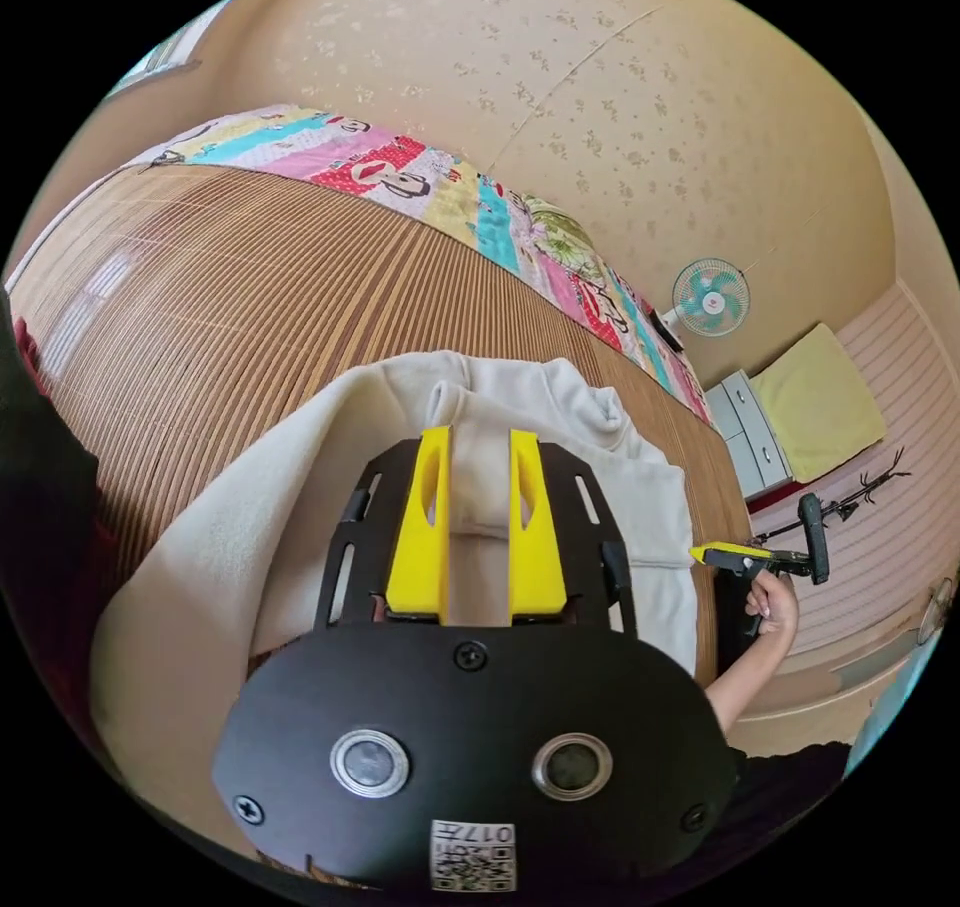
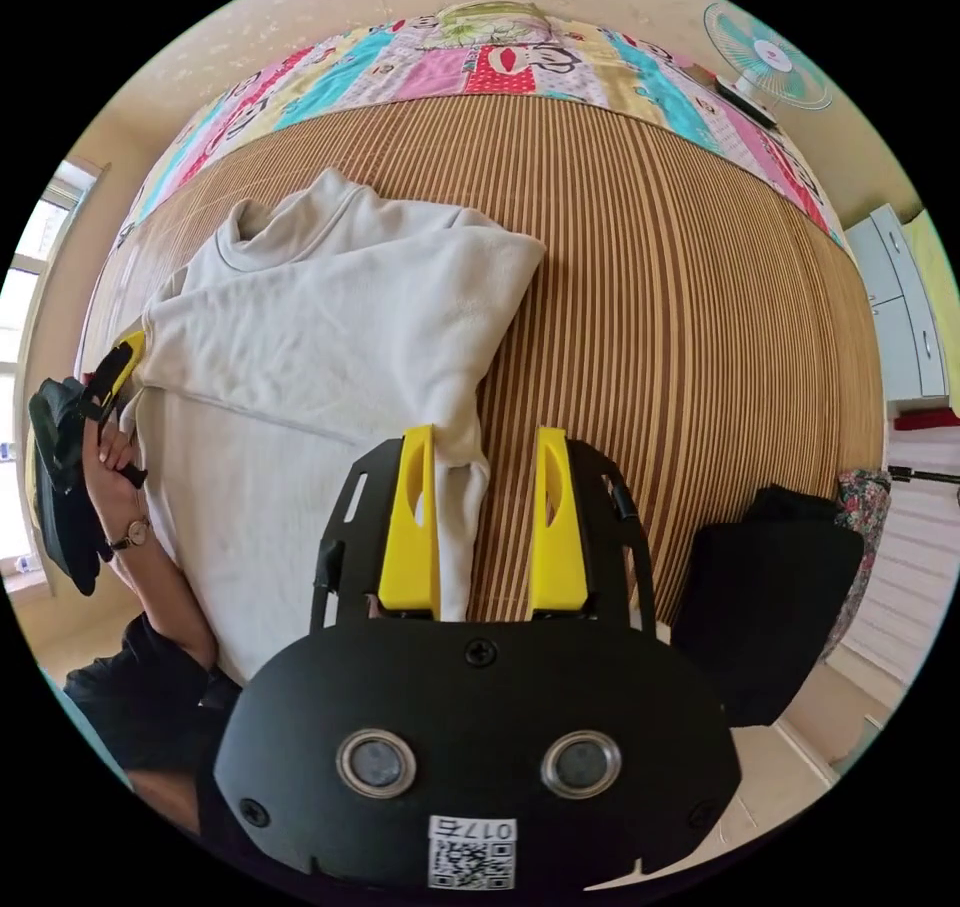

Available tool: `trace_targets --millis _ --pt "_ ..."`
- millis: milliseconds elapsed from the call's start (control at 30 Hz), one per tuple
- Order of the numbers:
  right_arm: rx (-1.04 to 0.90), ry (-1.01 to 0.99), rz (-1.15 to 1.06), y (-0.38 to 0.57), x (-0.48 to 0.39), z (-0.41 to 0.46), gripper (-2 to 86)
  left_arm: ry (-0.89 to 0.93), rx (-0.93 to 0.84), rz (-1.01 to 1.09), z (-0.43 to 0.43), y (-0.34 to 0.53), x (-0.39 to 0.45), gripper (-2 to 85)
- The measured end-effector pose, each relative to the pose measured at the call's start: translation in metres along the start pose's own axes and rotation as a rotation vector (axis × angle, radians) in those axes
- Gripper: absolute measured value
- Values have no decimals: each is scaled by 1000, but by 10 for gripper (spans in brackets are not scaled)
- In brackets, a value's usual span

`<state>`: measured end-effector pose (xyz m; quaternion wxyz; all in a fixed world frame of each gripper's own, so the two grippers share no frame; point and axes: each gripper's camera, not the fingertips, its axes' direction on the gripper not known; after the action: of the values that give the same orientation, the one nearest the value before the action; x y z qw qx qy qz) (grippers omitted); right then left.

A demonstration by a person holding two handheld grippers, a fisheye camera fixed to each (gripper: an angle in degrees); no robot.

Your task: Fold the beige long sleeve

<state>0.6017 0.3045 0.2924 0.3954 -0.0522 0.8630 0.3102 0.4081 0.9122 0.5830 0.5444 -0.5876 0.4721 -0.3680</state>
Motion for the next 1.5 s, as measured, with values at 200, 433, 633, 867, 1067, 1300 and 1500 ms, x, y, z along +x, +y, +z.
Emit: trace_targets --millis 200,433,633,867,1067,1300,1500 --pt "167 70 77 24 -6 -39 119 -704 -243 133 -28 13 64 103" --pt "238 19 -55 35 -38 -52 109 -647 -458 42 42 0 12 86" --pt "308 -143 -144 56 -37 -67 101 -413 -20 170 -52 11 80 25" --pt "423 -384 -328 79 -60 -89 102 -134 -8 66 7 -12 58 41" --pt "326 -421 -480 79 -110 -77 103 -277 -9 97 -69 -6 71 74" --pt "301 -475 -475 92 -107 -78 99 -589 -437 148 -35 -1 70 101" --pt "313 -588 -494 109 -92 -89 98 -530 -610 122 -14 -2 42 93"
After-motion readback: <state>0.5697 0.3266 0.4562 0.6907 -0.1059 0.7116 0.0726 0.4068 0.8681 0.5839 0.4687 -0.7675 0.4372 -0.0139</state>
